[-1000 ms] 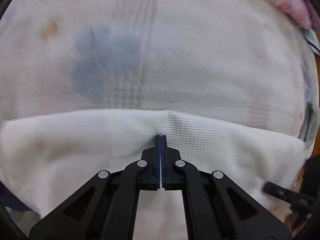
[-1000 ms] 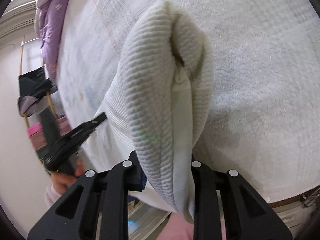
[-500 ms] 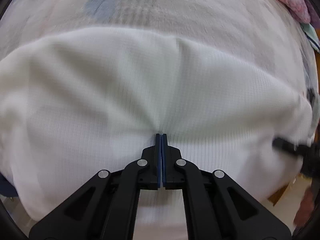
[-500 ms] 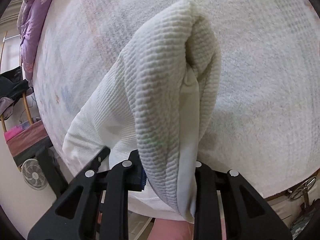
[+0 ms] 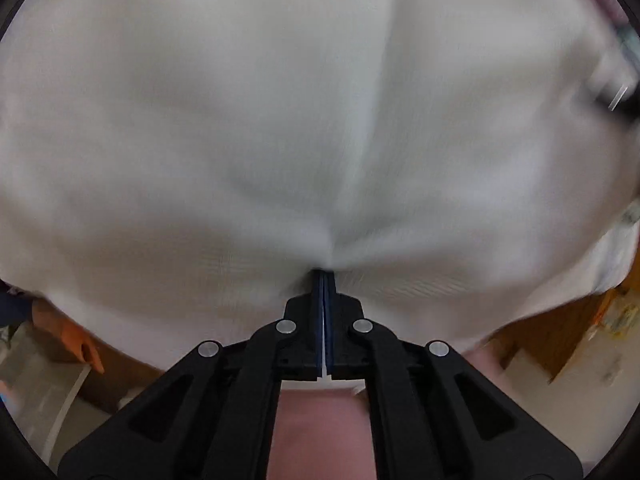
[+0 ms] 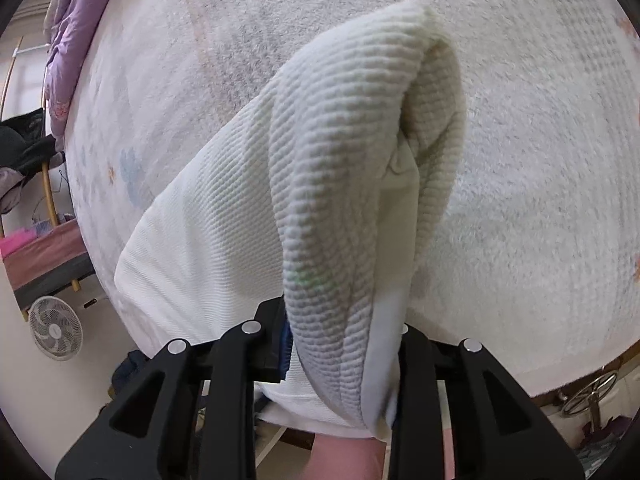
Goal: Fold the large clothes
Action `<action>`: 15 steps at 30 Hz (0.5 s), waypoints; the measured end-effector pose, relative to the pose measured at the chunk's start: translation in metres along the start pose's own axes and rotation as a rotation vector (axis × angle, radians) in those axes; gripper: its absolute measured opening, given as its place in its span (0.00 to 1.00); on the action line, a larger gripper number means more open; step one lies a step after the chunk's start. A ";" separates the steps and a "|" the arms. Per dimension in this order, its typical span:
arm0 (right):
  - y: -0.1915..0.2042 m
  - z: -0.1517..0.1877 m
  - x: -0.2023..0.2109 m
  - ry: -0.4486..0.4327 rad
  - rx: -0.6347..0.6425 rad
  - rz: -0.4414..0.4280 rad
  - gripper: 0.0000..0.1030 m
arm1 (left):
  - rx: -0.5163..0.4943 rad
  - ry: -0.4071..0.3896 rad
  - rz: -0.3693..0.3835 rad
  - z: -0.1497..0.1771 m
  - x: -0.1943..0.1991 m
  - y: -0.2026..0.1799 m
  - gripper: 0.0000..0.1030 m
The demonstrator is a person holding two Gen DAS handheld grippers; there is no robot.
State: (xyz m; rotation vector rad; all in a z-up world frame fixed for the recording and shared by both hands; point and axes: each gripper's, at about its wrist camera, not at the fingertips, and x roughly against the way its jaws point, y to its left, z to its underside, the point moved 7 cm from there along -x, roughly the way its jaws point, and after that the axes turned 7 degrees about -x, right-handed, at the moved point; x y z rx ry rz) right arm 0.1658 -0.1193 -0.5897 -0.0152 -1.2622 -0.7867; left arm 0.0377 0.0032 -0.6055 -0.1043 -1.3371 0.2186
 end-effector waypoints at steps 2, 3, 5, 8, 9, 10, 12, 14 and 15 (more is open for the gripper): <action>-0.003 0.000 -0.004 0.003 -0.006 0.016 0.27 | 0.033 -0.076 0.037 0.002 -0.001 0.004 0.02; -0.002 0.000 -0.005 0.006 -0.013 0.013 0.27 | 0.068 -0.066 0.064 0.008 0.004 0.007 0.02; 0.002 0.002 -0.003 0.007 0.002 0.015 0.27 | 0.086 -0.007 0.043 0.031 0.006 0.010 0.02; 0.005 0.005 -0.005 0.009 0.013 0.028 0.28 | 0.119 0.040 0.029 0.066 -0.013 0.017 0.01; 0.006 0.005 -0.007 0.011 0.013 0.035 0.28 | 0.152 0.024 0.054 0.066 -0.020 0.021 0.01; 0.007 0.004 -0.009 0.011 0.006 0.040 0.28 | 0.181 0.025 0.063 0.062 -0.020 0.023 0.01; 0.009 0.005 -0.009 0.017 -0.006 0.043 0.28 | 0.179 0.056 0.062 0.054 -0.011 0.021 0.00; 0.014 0.007 -0.009 0.025 0.005 0.051 0.28 | 0.108 0.001 0.051 0.047 0.014 0.014 0.00; 0.014 0.008 -0.008 0.029 0.007 0.054 0.28 | 0.084 -0.022 0.064 0.042 0.029 0.009 0.00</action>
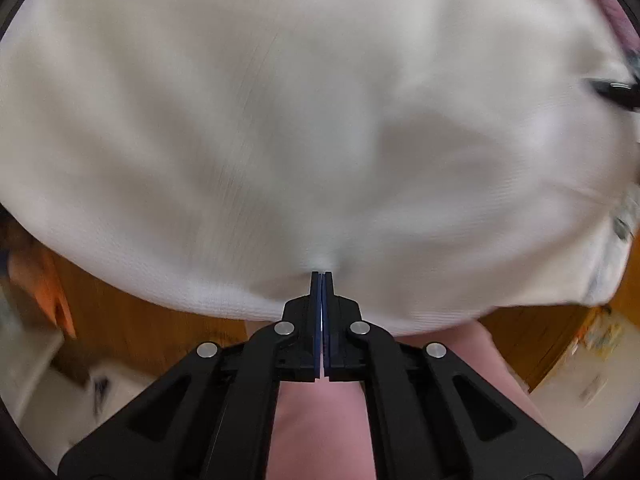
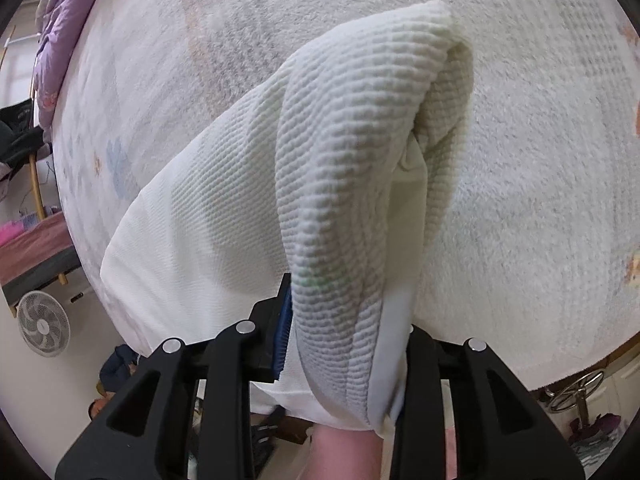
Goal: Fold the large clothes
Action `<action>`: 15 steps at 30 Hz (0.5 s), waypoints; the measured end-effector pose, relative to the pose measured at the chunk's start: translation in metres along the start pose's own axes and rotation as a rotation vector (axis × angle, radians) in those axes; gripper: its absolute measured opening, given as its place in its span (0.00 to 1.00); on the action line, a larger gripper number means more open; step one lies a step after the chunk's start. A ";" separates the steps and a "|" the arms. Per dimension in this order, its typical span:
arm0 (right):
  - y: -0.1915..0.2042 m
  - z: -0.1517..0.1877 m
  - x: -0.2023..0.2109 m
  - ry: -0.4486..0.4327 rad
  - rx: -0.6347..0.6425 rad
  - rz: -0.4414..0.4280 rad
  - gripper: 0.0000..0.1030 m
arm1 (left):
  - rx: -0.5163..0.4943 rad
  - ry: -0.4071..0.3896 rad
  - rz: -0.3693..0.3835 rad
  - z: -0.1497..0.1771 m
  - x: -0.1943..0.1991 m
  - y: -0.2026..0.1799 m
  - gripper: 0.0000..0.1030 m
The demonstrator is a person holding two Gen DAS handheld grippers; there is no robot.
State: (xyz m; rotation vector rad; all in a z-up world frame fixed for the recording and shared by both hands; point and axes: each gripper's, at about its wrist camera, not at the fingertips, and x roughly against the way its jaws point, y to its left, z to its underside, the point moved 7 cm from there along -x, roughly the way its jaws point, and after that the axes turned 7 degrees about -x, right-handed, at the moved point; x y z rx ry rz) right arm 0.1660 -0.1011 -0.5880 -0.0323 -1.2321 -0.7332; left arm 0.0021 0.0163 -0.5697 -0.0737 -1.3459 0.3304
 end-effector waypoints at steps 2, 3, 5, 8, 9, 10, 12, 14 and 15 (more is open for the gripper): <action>0.002 0.001 0.000 0.008 -0.001 0.003 0.28 | -0.032 -0.053 0.022 -0.018 0.035 -0.013 0.00; 0.003 0.001 0.000 0.012 -0.001 0.004 0.28 | -0.048 -0.115 0.021 -0.039 0.057 -0.018 0.00; 0.004 0.001 -0.002 0.021 -0.010 0.004 0.28 | -0.054 -0.195 0.024 -0.077 0.079 -0.026 0.00; 0.001 -0.002 -0.003 0.037 -0.034 -0.002 0.29 | -0.088 -0.265 0.015 -0.155 0.098 -0.038 0.00; -0.002 -0.004 -0.002 0.042 -0.039 -0.005 0.29 | -0.116 -0.271 0.002 -0.180 0.099 -0.042 0.00; -0.005 -0.006 -0.001 0.045 -0.042 -0.007 0.29 | -0.122 -0.276 -0.011 -0.203 0.097 -0.051 0.00; -0.006 -0.008 -0.002 0.053 -0.042 -0.012 0.29 | -0.113 -0.244 0.049 -0.241 0.073 -0.062 0.00; -0.007 -0.010 -0.003 0.056 -0.043 -0.025 0.30 | -0.113 -0.162 0.006 -0.267 0.044 -0.043 0.01; -0.009 -0.012 -0.002 0.055 -0.041 -0.031 0.31 | -0.121 -0.158 0.005 -0.269 0.038 -0.037 0.01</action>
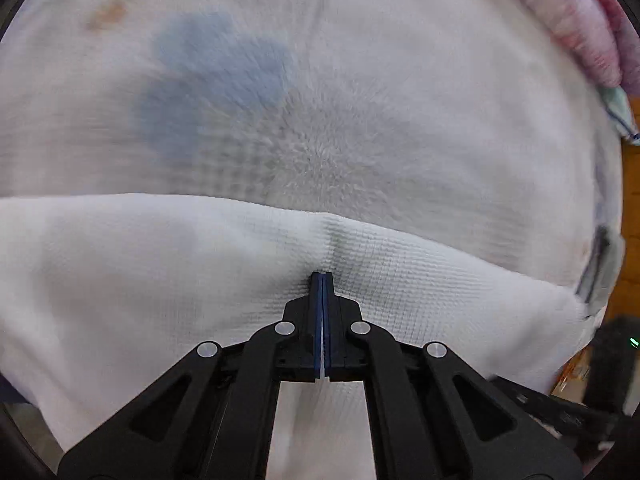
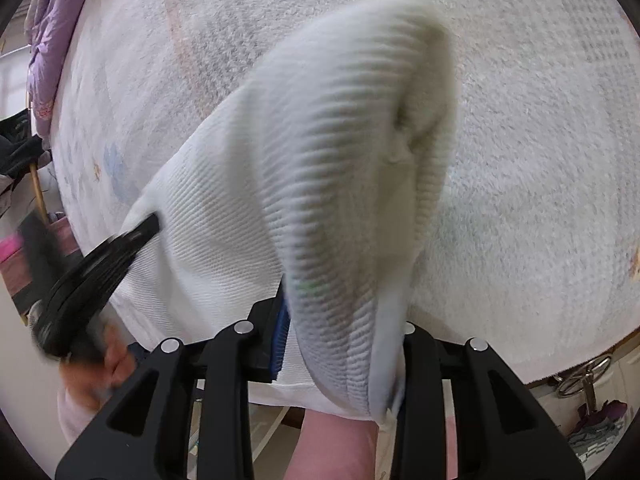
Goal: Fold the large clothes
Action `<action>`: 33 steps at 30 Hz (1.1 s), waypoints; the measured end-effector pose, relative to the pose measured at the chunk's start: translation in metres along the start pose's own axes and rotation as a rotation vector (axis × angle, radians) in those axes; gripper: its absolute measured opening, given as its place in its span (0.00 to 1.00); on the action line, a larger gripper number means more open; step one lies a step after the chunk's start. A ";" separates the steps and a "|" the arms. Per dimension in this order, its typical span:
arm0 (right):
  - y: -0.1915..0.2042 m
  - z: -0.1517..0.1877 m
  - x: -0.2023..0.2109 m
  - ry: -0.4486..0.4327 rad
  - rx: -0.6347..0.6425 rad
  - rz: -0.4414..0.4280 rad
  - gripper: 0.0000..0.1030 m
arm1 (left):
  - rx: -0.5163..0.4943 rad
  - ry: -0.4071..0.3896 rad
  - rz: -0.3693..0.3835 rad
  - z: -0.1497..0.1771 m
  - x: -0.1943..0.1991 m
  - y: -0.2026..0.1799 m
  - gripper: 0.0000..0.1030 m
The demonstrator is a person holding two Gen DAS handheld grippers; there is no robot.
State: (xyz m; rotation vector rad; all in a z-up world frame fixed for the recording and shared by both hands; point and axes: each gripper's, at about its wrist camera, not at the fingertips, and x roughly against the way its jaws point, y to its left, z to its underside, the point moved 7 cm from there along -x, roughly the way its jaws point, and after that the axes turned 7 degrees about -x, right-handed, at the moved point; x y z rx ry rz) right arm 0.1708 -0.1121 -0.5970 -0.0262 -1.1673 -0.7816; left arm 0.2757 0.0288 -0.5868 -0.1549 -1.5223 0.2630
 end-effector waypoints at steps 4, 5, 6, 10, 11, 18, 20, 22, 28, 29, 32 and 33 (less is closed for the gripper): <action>-0.004 -0.004 -0.001 0.015 -0.018 -0.002 0.31 | -0.004 0.009 0.008 0.022 0.014 0.010 0.01; -0.004 -0.004 -0.001 0.017 -0.023 -0.006 0.31 | -0.008 0.019 -0.016 0.034 0.017 0.010 0.01; -0.004 -0.005 -0.002 0.018 -0.021 -0.005 0.31 | -0.007 0.031 -0.034 0.056 0.019 0.014 0.01; -0.007 -0.009 -0.004 0.020 -0.017 0.006 0.31 | 0.053 0.026 0.024 0.124 0.015 0.022 0.01; -0.007 -0.010 -0.005 0.020 -0.018 0.007 0.31 | 0.069 0.032 0.030 0.140 0.014 0.025 0.01; -0.003 -0.010 -0.007 -0.003 0.023 0.018 0.34 | 0.164 0.105 0.034 0.252 -0.009 0.045 0.01; -0.006 -0.008 -0.008 -0.006 0.027 0.014 0.37 | 0.184 0.100 0.048 0.275 -0.017 0.049 0.01; -0.010 -0.002 -0.007 -0.006 0.026 0.002 0.47 | 0.175 0.123 0.033 0.291 -0.017 0.054 0.02; -0.041 0.025 -0.028 0.060 0.096 0.014 0.70 | 0.173 0.014 -0.002 0.275 0.022 0.061 0.01; -0.044 0.027 -0.030 0.058 0.109 0.002 0.70 | 0.159 -0.016 -0.011 0.265 0.030 0.063 0.02; -0.052 0.025 -0.029 0.035 0.075 -0.056 0.63 | 0.109 -0.089 0.003 0.231 0.042 0.056 0.02; -0.053 0.026 -0.026 0.032 0.048 -0.078 0.49 | 0.096 -0.098 0.004 0.226 0.043 0.055 0.02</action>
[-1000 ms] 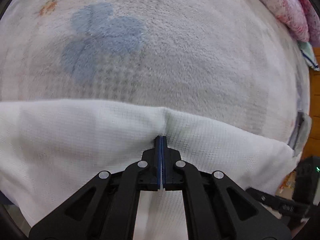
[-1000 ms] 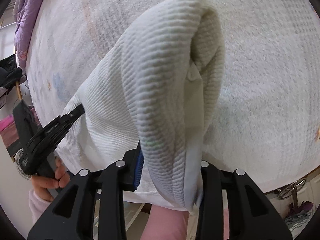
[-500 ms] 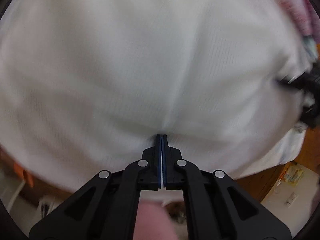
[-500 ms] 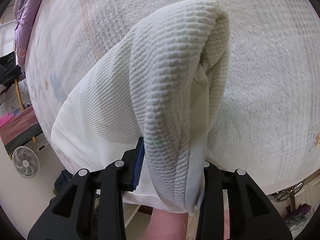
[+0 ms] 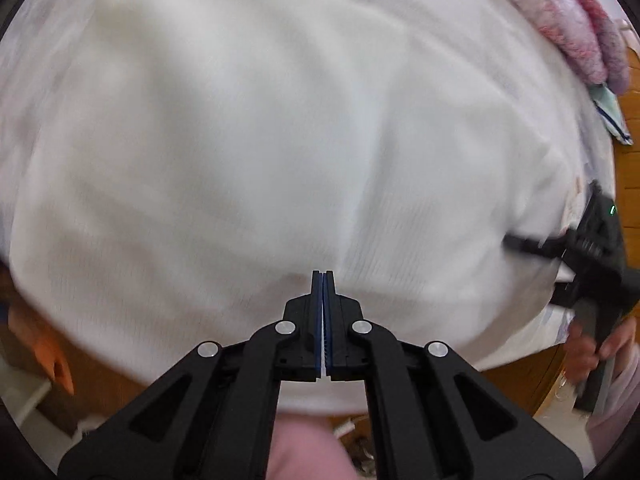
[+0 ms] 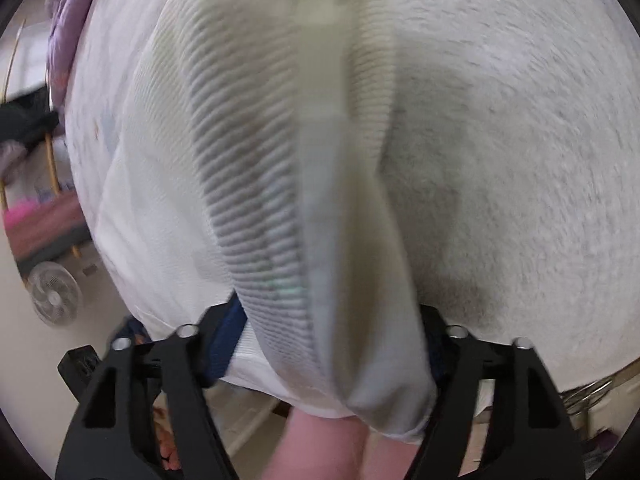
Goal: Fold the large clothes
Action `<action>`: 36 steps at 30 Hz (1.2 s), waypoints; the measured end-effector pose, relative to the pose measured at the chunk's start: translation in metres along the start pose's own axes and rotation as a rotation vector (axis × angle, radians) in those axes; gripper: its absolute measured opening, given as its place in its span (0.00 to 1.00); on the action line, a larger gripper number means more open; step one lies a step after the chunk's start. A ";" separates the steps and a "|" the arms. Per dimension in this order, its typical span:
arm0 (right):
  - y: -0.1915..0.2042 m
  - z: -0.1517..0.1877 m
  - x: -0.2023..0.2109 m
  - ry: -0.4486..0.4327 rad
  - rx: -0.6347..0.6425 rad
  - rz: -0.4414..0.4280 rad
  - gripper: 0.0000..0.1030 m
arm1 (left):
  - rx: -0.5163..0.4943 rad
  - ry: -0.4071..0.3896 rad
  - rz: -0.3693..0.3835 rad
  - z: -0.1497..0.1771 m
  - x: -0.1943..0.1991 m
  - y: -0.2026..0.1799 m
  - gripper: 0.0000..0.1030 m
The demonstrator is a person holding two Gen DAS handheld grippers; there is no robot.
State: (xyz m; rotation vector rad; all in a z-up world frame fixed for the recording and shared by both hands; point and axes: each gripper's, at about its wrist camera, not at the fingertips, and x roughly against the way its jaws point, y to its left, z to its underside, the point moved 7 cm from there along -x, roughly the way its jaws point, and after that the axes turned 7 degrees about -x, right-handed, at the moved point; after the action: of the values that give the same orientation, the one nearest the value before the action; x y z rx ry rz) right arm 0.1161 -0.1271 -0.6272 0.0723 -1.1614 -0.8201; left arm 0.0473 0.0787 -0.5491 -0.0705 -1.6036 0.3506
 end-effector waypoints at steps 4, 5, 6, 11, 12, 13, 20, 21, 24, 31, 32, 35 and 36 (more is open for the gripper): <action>0.009 0.010 0.013 -0.030 -0.008 -0.047 0.25 | -0.080 0.063 -0.040 -0.056 -0.044 -0.036 0.01; 0.012 0.013 0.016 -0.033 0.004 -0.036 0.24 | -0.085 0.065 -0.051 -0.059 -0.049 -0.034 0.02; 0.019 0.017 0.021 -0.042 0.019 -0.029 0.22 | -0.084 0.066 -0.054 -0.061 -0.053 -0.038 0.02; 0.077 0.045 0.047 -0.109 0.170 -0.039 0.18 | -0.113 0.082 -0.051 -0.065 -0.057 -0.041 0.03; 0.091 0.052 0.050 -0.107 0.192 -0.050 0.17 | -0.115 0.079 -0.051 -0.066 -0.058 -0.039 0.03; 0.105 0.059 0.052 -0.103 0.208 -0.061 0.17 | -0.107 0.075 -0.047 -0.067 -0.062 -0.044 0.03; 0.186 0.096 0.045 -0.020 0.412 -0.005 0.16 | -0.005 0.058 0.087 -0.059 -0.043 -0.022 0.02; 0.200 0.103 0.041 -0.012 0.445 0.019 0.16 | -0.001 0.020 0.081 -0.060 -0.023 -0.012 0.02; 0.242 0.124 0.017 0.025 0.517 0.088 0.16 | -0.017 -0.041 0.069 -0.057 0.027 0.027 0.02; 0.303 0.129 -0.088 0.026 0.608 0.345 0.16 | 0.036 -0.068 0.000 -0.048 0.089 0.095 0.02; 0.308 0.124 -0.114 0.025 0.590 0.402 0.16 | 0.056 -0.063 -0.018 -0.044 0.092 0.109 0.02; 0.315 0.119 -0.164 0.009 0.548 0.530 0.25 | 0.115 -0.050 -0.047 -0.018 0.093 0.145 0.02; 0.318 0.120 -0.178 0.009 0.534 0.560 0.32 | 0.137 -0.036 -0.063 -0.006 0.101 0.170 0.02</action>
State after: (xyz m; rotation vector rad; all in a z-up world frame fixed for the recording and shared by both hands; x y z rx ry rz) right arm 0.1597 0.2498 -0.5713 0.1800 -1.2822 -0.0063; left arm 0.0174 0.2667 -0.4967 0.0912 -1.6096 0.4139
